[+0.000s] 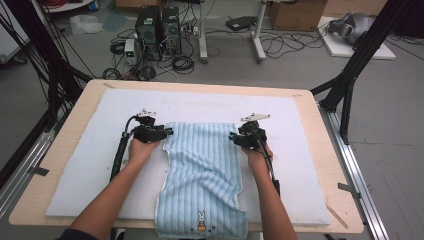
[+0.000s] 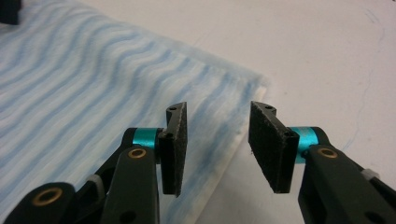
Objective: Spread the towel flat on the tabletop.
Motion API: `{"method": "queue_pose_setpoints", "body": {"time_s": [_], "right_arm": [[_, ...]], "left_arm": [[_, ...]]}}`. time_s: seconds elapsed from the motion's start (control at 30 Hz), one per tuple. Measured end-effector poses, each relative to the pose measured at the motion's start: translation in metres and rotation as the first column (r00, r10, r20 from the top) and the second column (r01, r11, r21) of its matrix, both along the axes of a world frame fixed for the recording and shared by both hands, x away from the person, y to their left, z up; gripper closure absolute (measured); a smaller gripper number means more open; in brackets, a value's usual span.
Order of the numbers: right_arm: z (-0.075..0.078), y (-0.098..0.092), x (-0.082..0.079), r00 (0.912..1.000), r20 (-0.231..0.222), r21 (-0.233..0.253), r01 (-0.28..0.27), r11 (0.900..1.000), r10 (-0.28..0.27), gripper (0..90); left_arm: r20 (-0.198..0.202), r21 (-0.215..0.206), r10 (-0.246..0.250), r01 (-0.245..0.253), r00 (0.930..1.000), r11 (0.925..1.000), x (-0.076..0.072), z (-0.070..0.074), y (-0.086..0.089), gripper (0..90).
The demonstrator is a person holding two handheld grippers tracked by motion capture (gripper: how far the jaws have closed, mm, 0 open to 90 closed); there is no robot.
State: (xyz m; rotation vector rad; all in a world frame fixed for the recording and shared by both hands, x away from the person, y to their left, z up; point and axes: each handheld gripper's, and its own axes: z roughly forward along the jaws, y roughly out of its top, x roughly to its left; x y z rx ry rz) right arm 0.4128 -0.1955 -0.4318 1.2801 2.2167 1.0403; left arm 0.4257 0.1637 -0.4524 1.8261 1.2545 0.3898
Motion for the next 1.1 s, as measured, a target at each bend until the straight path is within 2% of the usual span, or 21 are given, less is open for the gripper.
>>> {"method": "queue_pose_setpoints", "body": {"time_s": [0.07, 0.13, 0.17, 0.2, 0.27, 0.33, 0.37, 0.43, 0.53, 0.57, 0.6, 0.63, 0.7, 0.77, 0.83, 0.87, 0.93, 1.0, 1.03, 1.07, 1.1], "right_arm": [[-0.006, 0.003, 0.007, 0.9996, -0.004, -0.015, 0.027, 1.000, -0.027, 57.5], [-0.014, 0.005, 0.011, 0.9989, -0.029, -0.022, 0.037, 0.999, -0.037, 58.7], [-0.015, 0.005, 0.011, 0.9989, -0.022, -0.014, 0.041, 0.999, -0.041, 61.2], [-0.015, 0.005, 0.012, 0.9991, -0.022, -0.012, 0.036, 0.999, -0.036, 69.1], [-0.014, 0.006, 0.012, 0.9999, -0.008, -0.038, -0.009, 0.999, 0.009, 85.4], [-0.012, 0.011, 0.014, 0.9995, 0.009, -0.101, -0.028, 0.994, 0.029, 86.2], [-0.011, 0.013, 0.015, 0.9996, 0.015, -0.122, -0.024, 0.992, 0.026, 86.3], [-0.011, 0.016, 0.021, 0.9993, 0.036, -0.149, -0.008, 0.989, 0.013, 86.2], [-0.010, 0.021, 0.031, 0.9971, 0.072, -0.181, 0.038, 0.983, -0.025, 86.2], [-0.009, 0.023, 0.034, 0.9945, 0.095, -0.199, 0.062, 0.978, -0.044, 86.2], [-0.008, 0.025, 0.036, 0.9890, 0.126, -0.216, 0.104, 0.971, -0.078, 86.2], [-0.006, 0.024, 0.037, 0.9808, 0.159, -0.212, 0.146, 0.966, -0.114, 86.2], [-0.002, 0.021, 0.039, 0.9646, 0.196, -0.189, 0.214, 0.958, -0.176, 85.7], [0.000, 0.018, 0.040, 0.9663, 0.177, -0.167, 0.217, 0.962, -0.187, 82.4], [0.001, 0.017, 0.039, 0.9748, 0.149, -0.148, 0.188, 0.971, -0.166, 69.9], [0.002, 0.016, 0.038, 0.9752, 0.147, -0.139, 0.186, 0.973, -0.165, 65.6], [0.006, 0.012, 0.034, 0.9757, 0.144, -0.094, 0.180, 0.979, -0.165, 62.4], [0.009, 0.006, 0.030, 0.9748, 0.140, -0.076, 0.185, 0.980, -0.173, 61.4], [0.009, 0.003, 0.029, 0.9750, 0.130, -0.061, 0.189, 0.980, -0.180, 59.9], [0.009, -0.001, 0.029, 0.9745, 0.121, -0.051, 0.196, 0.979, -0.189, 59.5], [0.008, -0.004, 0.028, 0.9742, 0.109, -0.033, 0.202, 0.979, -0.198, 59.5]], "left_arm": [[-0.003, 0.025, -0.027, 0.027, 0.9996, 0.9993, 0.001, 0.001, -0.003, 74.3], [-0.006, 0.043, -0.059, 0.060, 0.9982, 0.9973, 0.004, 0.002, -0.005, 86.5], [-0.008, 0.056, -0.065, 0.065, 0.9978, 0.9963, 0.007, 0.003, -0.006, 87.1], [-0.014, 0.076, -0.067, 0.068, 0.9976, 0.9948, 0.011, 0.005, -0.007, 87.5], [-0.006, 0.086, -0.043, 0.043, 0.9991, 0.9954, 0.019, 0.007, -0.006, 87.8], [0.003, 0.097, -0.028, 0.028, 0.9996, 0.9949, 0.028, 0.011, -0.005, 87.8], [0.027, 0.091, -0.015, 0.012, 0.9995, 0.9958, 0.031, 0.012, -0.005, 87.8], [0.024, 0.084, 0.005, -0.007, 0.9997, 0.9964, 0.037, 0.014, -0.006, 87.8], [0.087, 0.074, 0.015, -0.021, 0.9961, 0.9971, 0.038, 0.017, -0.008, 86.9], [0.085, 0.070, 0.020, -0.026, 0.9962, 0.9972, 0.038, 0.017, -0.010, 83.0], [0.072, 0.074, 0.021, -0.026, 0.9972, 0.9969, 0.037, 0.017, -0.011, 73.9], [0.054, 0.075, 0.021, -0.025, 0.9983, 0.9969, 0.036, 0.017, -0.012, 63.4], [0.013, 0.073, 0.012, -0.013, 0.9998, 0.9973, 0.035, 0.016, -0.012, 56.8], [-0.014, 0.061, -0.006, 0.006, 0.9999, 0.9981, 0.034, 0.014, -0.012, 51.8], [-0.037, 0.073, -0.020, 0.022, 0.9991, 0.9971, 0.034, 0.011, -0.014, 50.8], [-0.053, 0.069, -0.027, 0.031, 0.9982, 0.9971, 0.035, 0.009, -0.016, 50.4], [-0.034, 0.091, -0.031, 0.034, 0.9989, 0.9953, 0.033, 0.007, -0.022, 48.8], [-0.011, 0.117, -0.052, 0.053, 0.9986, 0.9917, 0.032, 0.007, -0.029, 53.9], [-0.003, 0.129, -0.085, 0.084, 0.9964, 0.9880, 0.031, 0.006, -0.031, 65.2], [0.010, 0.159, -0.102, 0.099, 0.9947, 0.9823, 0.030, 0.006, -0.034, 80.5], [0.011, 0.171, -0.095, 0.092, 0.9954, 0.9810, 0.029, 0.007, -0.036, 85.6]]}}
